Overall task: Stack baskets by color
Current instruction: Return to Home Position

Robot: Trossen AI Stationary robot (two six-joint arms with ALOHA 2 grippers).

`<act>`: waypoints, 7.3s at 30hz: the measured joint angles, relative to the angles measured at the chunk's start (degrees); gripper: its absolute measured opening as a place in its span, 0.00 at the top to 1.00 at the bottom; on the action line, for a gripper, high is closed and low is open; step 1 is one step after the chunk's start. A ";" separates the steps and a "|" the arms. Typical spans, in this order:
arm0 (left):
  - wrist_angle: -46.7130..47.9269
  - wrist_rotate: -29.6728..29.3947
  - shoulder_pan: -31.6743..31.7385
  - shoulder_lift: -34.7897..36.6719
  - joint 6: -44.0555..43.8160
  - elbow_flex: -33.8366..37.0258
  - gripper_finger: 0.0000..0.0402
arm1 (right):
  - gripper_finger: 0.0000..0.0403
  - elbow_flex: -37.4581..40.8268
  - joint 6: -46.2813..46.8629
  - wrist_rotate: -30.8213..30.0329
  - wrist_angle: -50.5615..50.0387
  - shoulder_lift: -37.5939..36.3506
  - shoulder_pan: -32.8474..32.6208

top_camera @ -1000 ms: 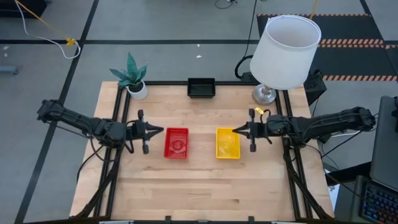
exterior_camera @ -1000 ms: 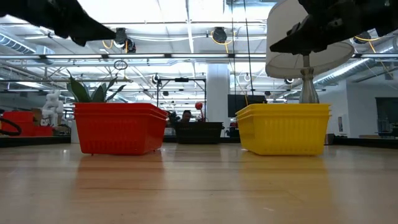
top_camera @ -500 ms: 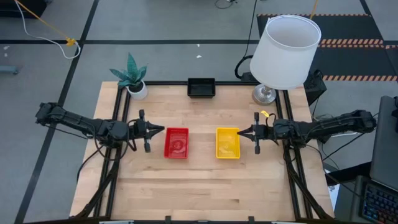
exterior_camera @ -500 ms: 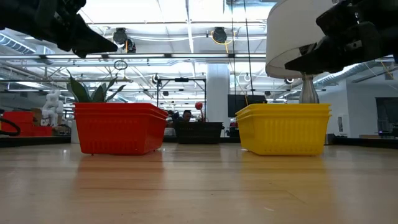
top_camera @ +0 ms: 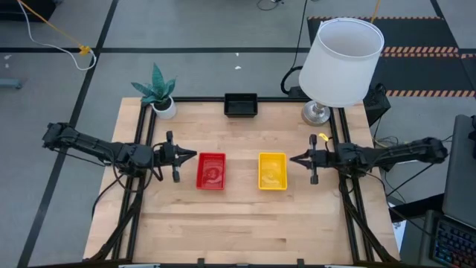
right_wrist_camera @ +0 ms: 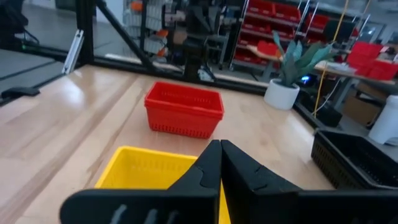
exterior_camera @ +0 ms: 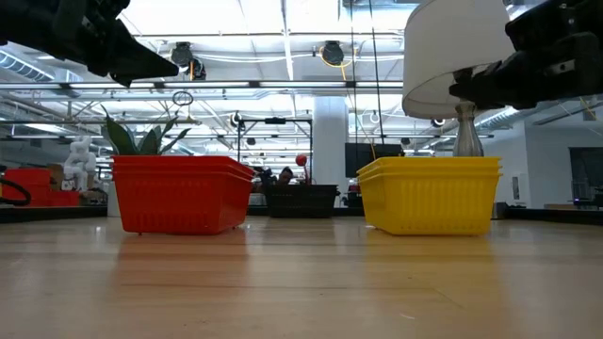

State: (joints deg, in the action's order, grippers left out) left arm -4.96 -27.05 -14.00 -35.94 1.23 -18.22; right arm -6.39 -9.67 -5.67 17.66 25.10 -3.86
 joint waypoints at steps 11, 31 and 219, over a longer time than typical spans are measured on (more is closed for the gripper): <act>-0.04 0.00 0.00 0.00 -0.07 0.00 0.94 | 1.00 3.23 -0.02 0.00 -0.86 -10.55 0.00; -0.34 -0.02 0.00 -0.02 -0.33 0.00 0.94 | 1.00 3.29 1.05 -0.04 -13.33 -24.98 0.00; 3.21 25.59 14.75 35.79 7.51 17.70 0.94 | 1.00 5.52 18.03 -0.09 -15.34 -23.71 0.02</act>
State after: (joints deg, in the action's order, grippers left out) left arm -1.75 -1.45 0.75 -0.16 8.75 -0.51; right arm -0.86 8.36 -5.76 2.33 1.39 -3.84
